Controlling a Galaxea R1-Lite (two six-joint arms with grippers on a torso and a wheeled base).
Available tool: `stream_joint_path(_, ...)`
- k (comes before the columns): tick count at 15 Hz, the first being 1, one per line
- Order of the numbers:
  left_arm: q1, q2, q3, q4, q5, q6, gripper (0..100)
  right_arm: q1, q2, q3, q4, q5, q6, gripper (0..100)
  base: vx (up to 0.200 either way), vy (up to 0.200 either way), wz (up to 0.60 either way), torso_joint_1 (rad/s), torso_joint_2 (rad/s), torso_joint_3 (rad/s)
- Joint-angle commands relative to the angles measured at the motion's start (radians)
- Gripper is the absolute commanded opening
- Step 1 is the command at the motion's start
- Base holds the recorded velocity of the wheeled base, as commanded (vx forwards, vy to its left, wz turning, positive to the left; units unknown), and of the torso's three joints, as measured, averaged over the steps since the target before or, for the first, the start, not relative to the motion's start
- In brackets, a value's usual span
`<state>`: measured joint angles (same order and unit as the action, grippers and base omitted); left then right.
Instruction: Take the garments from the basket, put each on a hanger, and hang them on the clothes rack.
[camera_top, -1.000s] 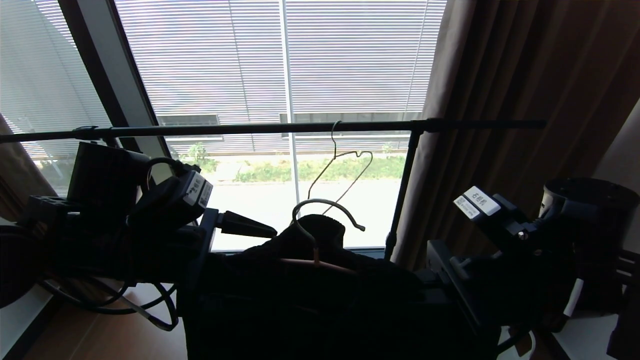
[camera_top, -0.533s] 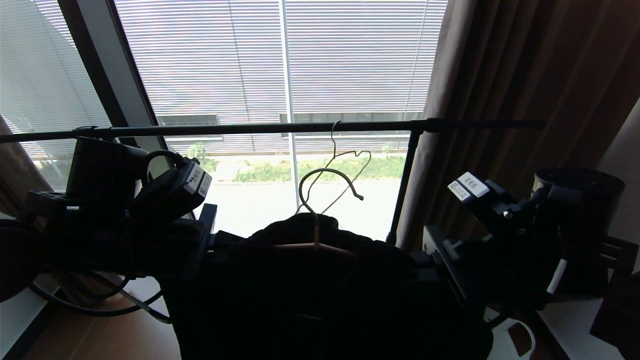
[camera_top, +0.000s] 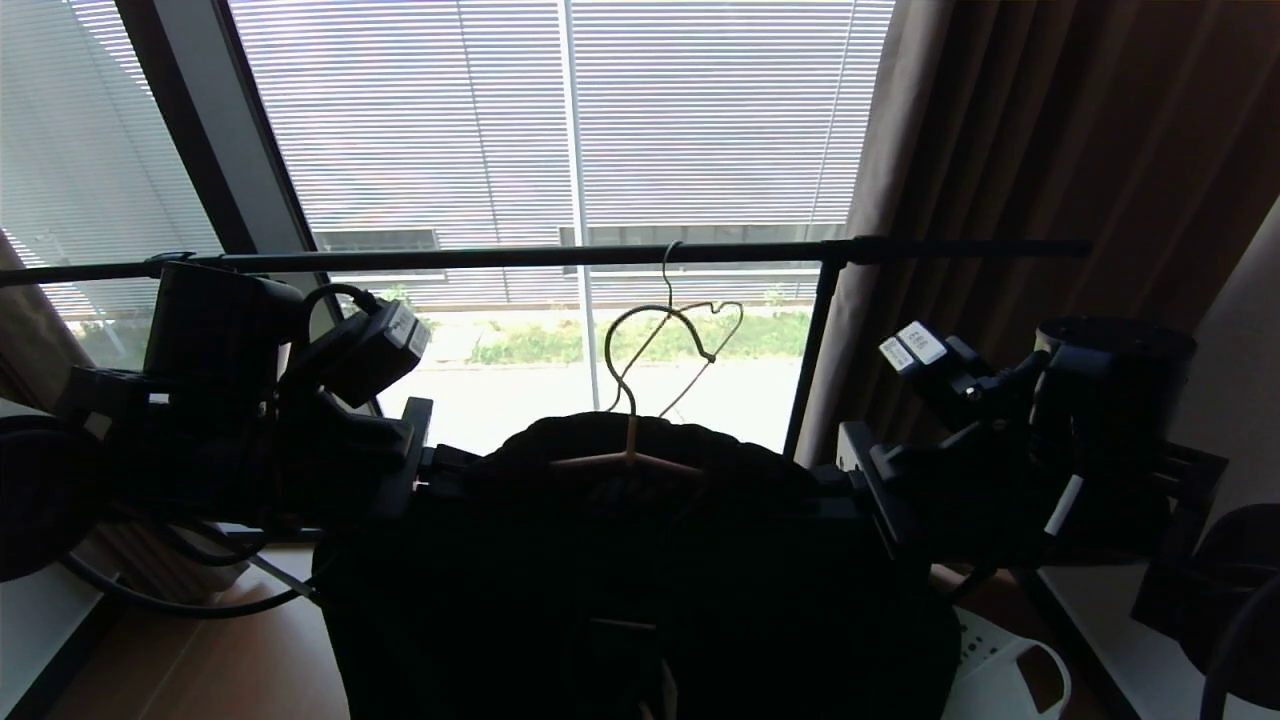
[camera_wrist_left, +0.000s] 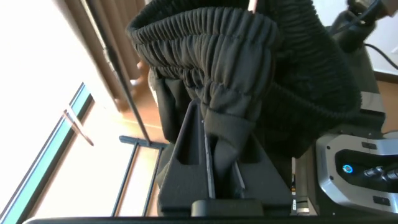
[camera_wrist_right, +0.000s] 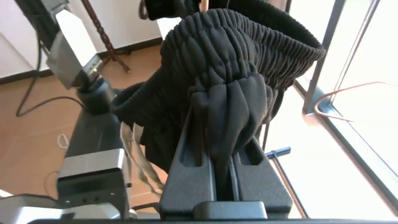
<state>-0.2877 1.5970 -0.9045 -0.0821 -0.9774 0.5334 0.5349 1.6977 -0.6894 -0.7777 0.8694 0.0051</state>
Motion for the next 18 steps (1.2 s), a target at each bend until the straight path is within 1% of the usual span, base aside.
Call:
stream_joint_path(1, 0.005, 0.003, -0.001, -0.004, -0.001, -0.001, 0, -0.013, 0.019, 0.011, 0.005, -0.001, -0.013, 100, 0.0, 0.0, 0.0, 0.0, 0.0, 0.0)
stream_joint_path(2, 0.008, 0.001, 0.002, -0.004, -0.003, 0.0, 0, -0.029, 0.027, 0.033, 0.005, -0.001, -0.059, 100, 0.0, 0.0, 0.0, 0.0, 0.0, 0.0)
stream_joint_path(3, 0.018, -0.005, 0.006, -0.004, -0.004, 0.0, 0, -0.042, 0.028, 0.042, 0.005, -0.001, -0.082, 100, 0.0, 0.0, 0.0, 0.0, 0.0, 0.0)
stream_joint_path(6, 0.03, -0.006, 0.024, -0.004, -0.01, 0.002, 0, -0.056, 0.025, 0.042, 0.005, -0.001, -0.088, 100, 0.0, 0.0, 0.0, 0.0, 0.0, 0.0)
stream_joint_path(7, 0.042, -0.015, 0.03, -0.013, -0.038, 0.003, 0, -0.069, 0.02, 0.044, 0.005, -0.001, -0.088, 100, 0.0, 0.0, 0.0, 0.0, 0.0, 0.0)
stream_joint_path(9, 0.061, -0.031, 0.049, -0.041, -0.053, 0.0, 0, -0.093, 0.01, 0.053, 0.005, -0.001, -0.088, 100, 0.0, 0.0, 0.0, 0.0, 0.0, 0.0)
stream_joint_path(10, 0.076, -0.043, 0.07, -0.062, -0.053, 0.0, 0, -0.11, 0.002, 0.06, 0.005, -0.001, -0.091, 100, 0.0, 0.0, 0.0, 0.0, 0.0, 0.0)
stream_joint_path(13, 0.096, -0.058, 0.091, -0.068, -0.053, -0.001, 0, -0.124, -0.042, 0.11, 0.005, -0.001, -0.096, 100, 0.0, 0.0, 0.0, 0.0, 0.0, 0.0)
stream_joint_path(16, 0.11, -0.075, 0.093, -0.068, -0.06, -0.001, 0, -0.136, -0.067, 0.154, 0.006, -0.003, -0.131, 100, 0.0, 0.0, 0.0, 0.0, 0.0, 0.0)
stream_joint_path(18, 0.124, -0.086, 0.093, -0.068, -0.079, -0.003, 0, -0.19, -0.041, 0.198, 0.003, -0.001, -0.177, 100, 0.0, 0.0, 0.0, 0.0, 0.0, 0.0)
